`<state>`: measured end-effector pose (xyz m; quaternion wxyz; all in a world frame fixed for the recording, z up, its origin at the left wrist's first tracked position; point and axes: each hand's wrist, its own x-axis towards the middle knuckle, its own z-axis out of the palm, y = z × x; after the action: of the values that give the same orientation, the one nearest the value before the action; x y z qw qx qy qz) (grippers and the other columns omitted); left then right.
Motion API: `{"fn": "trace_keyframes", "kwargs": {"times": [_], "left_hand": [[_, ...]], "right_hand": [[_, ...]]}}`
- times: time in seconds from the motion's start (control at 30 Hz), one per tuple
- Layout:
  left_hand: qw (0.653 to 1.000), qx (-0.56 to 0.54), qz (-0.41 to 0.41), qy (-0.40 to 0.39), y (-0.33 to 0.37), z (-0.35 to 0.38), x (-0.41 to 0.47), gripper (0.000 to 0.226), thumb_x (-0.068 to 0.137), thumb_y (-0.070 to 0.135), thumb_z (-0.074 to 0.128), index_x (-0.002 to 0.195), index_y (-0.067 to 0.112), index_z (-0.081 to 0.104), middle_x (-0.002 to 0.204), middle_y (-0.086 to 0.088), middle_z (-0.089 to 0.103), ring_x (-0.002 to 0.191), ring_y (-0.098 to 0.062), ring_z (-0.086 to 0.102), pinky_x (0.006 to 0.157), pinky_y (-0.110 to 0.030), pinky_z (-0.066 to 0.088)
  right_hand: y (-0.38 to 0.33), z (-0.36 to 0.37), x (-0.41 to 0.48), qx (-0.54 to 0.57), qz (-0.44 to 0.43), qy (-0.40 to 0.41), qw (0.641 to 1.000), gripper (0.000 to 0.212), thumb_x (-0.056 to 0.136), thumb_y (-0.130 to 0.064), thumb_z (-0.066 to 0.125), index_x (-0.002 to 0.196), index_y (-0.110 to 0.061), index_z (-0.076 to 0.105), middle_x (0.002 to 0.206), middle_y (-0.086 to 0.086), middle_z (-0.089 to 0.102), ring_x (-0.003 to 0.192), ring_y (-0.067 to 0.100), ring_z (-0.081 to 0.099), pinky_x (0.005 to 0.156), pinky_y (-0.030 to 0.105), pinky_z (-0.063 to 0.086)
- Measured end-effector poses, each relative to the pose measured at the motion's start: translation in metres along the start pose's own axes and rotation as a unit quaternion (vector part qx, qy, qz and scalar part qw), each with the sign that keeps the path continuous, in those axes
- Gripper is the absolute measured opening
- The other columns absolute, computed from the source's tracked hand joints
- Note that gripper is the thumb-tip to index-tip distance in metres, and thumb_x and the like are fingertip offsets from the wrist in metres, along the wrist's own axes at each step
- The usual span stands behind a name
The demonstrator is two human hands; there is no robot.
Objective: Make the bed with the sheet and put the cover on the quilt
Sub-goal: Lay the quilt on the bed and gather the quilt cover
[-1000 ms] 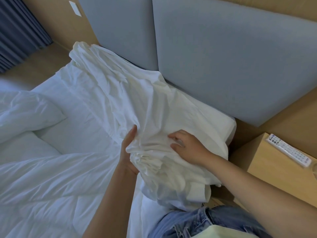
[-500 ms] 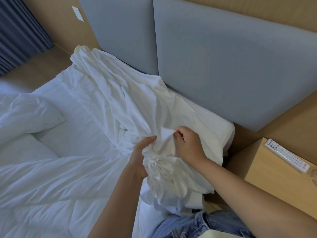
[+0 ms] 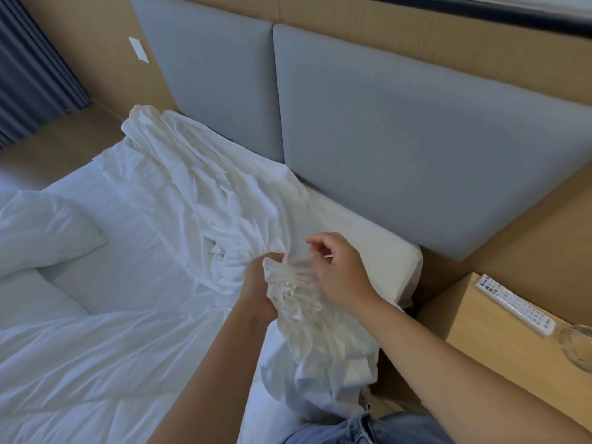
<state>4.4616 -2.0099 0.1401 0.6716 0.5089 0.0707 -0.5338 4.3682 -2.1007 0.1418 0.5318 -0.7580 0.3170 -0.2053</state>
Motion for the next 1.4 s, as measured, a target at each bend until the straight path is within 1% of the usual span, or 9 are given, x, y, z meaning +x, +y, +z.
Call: {"fn": "trace_keyframes", "kwargs": {"times": [0.13,0.23,0.33,0.53,0.73,0.97,1.1,1.23,1.4], "left_hand": [[0.998,-0.025,-0.047,-0.031,0.005,0.0,-0.004,0.052,0.085,0.043,0.051,0.084,-0.005,0.072,0.083,-0.021,0.069,0.071,-0.031,0.07,0.073,-0.041,0.05],[0.994,0.007,-0.089,-0.061,0.003,-0.005,-0.008,0.049,0.064,0.041,0.075,0.079,-0.005,0.07,0.074,-0.019,0.068,0.064,-0.03,0.069,0.061,-0.033,0.056],[0.989,0.013,-0.109,-0.103,0.0,-0.009,-0.012,0.055,0.026,0.022,0.092,0.069,-0.006,0.072,0.069,-0.018,0.067,0.06,-0.029,0.067,0.058,-0.032,0.057],[0.991,0.093,-0.1,-0.008,0.001,-0.019,-0.008,0.053,0.07,0.037,0.074,0.107,0.0,0.066,0.093,-0.017,0.069,0.084,-0.033,0.066,0.083,-0.043,0.05],[0.994,0.076,-0.064,-0.053,-0.001,-0.011,-0.01,0.063,0.084,0.062,0.043,0.058,0.012,0.072,0.06,-0.009,0.065,0.061,-0.019,0.068,0.06,-0.03,0.054],[0.997,0.065,-0.04,-0.009,-0.007,-0.014,-0.002,0.048,0.085,0.002,0.032,0.045,0.003,0.06,0.047,-0.011,0.052,0.042,-0.021,0.057,0.041,-0.021,0.046],[0.996,0.078,-0.035,-0.025,-0.003,-0.015,-0.006,0.046,0.089,0.008,0.04,0.05,0.006,0.065,0.053,-0.009,0.054,0.043,-0.017,0.055,0.043,-0.02,0.046],[0.994,0.097,-0.043,0.009,0.0,-0.024,-0.009,0.035,0.091,0.022,0.05,0.066,0.005,0.067,0.06,-0.012,0.061,0.059,-0.023,0.06,0.057,-0.031,0.051],[0.982,0.085,-0.136,-0.1,0.004,-0.024,-0.02,0.049,0.04,0.027,0.093,0.071,-0.004,0.072,0.069,-0.018,0.067,0.058,-0.027,0.067,0.051,-0.03,0.055]], "right_hand": [[0.02,-0.01,0.009,-0.094,0.09,-0.175,0.976,0.039,0.091,-0.007,0.054,0.13,-0.011,0.055,0.122,-0.001,0.059,0.102,0.008,0.056,0.09,0.013,0.041],[0.025,-0.005,0.002,-0.1,0.072,-0.252,0.96,0.031,0.093,-0.016,0.055,0.123,-0.016,0.059,0.102,-0.018,0.057,0.093,0.0,0.056,0.088,0.013,0.042],[0.04,0.002,0.003,-0.168,0.056,-0.208,0.962,0.021,0.095,-0.019,0.053,0.112,-0.01,0.06,0.099,-0.004,0.055,0.093,0.012,0.052,0.082,0.021,0.04],[0.016,-0.002,0.004,-0.105,-0.023,0.023,0.994,0.016,0.092,-0.004,0.05,0.081,0.003,0.059,0.078,0.007,0.054,0.072,0.019,0.05,0.064,0.027,0.035],[-0.019,0.022,-0.02,-0.136,-0.146,-0.122,0.972,0.017,0.091,-0.006,0.049,0.091,-0.002,0.065,0.087,0.003,0.058,0.081,0.012,0.048,0.073,0.021,0.034],[-0.005,0.019,-0.026,-0.098,-0.108,-0.108,0.983,0.017,0.092,-0.01,0.052,0.094,-0.004,0.068,0.088,0.002,0.057,0.085,0.014,0.053,0.077,0.022,0.04],[0.012,0.001,-0.017,-0.088,-0.014,0.016,0.996,0.029,0.084,-0.022,0.056,0.111,-0.011,0.062,0.108,0.0,0.054,0.106,0.015,0.05,0.094,0.025,0.04],[0.035,-0.003,-0.019,-0.12,0.094,-0.184,0.971,0.036,0.094,-0.024,0.056,0.129,-0.016,0.055,0.131,0.002,0.051,0.121,0.016,0.047,0.102,0.024,0.035],[0.027,0.018,-0.025,-0.076,0.072,-0.173,0.979,0.017,0.094,-0.02,0.053,0.106,-0.014,0.065,0.104,-0.001,0.062,0.099,0.015,0.058,0.083,0.021,0.042]]}}
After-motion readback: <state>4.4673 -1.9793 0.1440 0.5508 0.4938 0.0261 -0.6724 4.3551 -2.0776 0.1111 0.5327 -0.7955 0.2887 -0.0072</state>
